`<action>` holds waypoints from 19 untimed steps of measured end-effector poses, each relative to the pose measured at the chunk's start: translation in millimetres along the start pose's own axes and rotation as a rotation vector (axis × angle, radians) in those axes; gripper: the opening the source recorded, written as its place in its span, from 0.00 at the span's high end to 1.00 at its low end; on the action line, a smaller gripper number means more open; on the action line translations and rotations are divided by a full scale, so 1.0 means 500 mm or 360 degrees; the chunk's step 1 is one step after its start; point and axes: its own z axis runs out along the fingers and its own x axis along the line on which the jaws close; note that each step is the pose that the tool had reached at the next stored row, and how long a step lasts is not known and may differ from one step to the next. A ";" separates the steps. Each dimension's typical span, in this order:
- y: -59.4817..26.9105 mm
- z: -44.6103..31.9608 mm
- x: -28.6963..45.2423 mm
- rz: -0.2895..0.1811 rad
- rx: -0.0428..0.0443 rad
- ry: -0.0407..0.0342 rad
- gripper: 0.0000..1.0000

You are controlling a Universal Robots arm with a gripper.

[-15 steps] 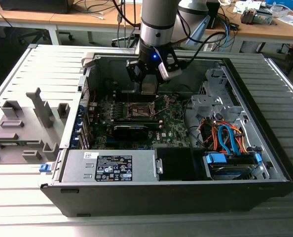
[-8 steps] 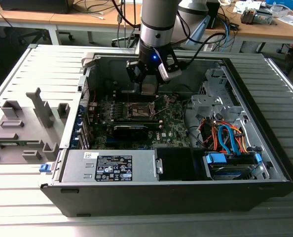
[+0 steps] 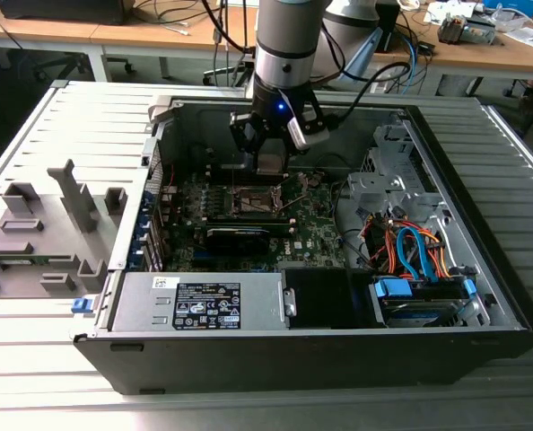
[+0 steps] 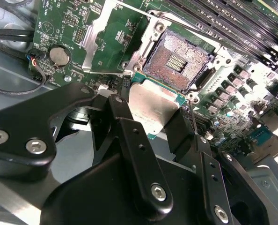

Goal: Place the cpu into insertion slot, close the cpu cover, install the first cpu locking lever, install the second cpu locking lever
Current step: 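Place the cpu into insertion slot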

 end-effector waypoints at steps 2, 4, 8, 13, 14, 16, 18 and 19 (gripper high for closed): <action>0.000 0.001 0.000 0.0000 0.0000 0.0000 0.46; 0.000 0.002 0.000 0.0000 0.0000 0.0000 0.46; 0.000 0.004 0.000 0.0000 0.0000 0.0000 0.46; -0.001 0.007 0.000 0.0000 0.0000 0.0000 0.46; -0.001 0.007 0.000 0.0000 0.0000 0.0000 0.46; -0.001 0.009 0.000 0.0000 0.0000 0.0000 0.46; -0.001 0.010 0.000 0.0000 0.0000 0.0000 0.46; -0.001 0.011 0.000 0.0000 0.0000 0.0000 0.46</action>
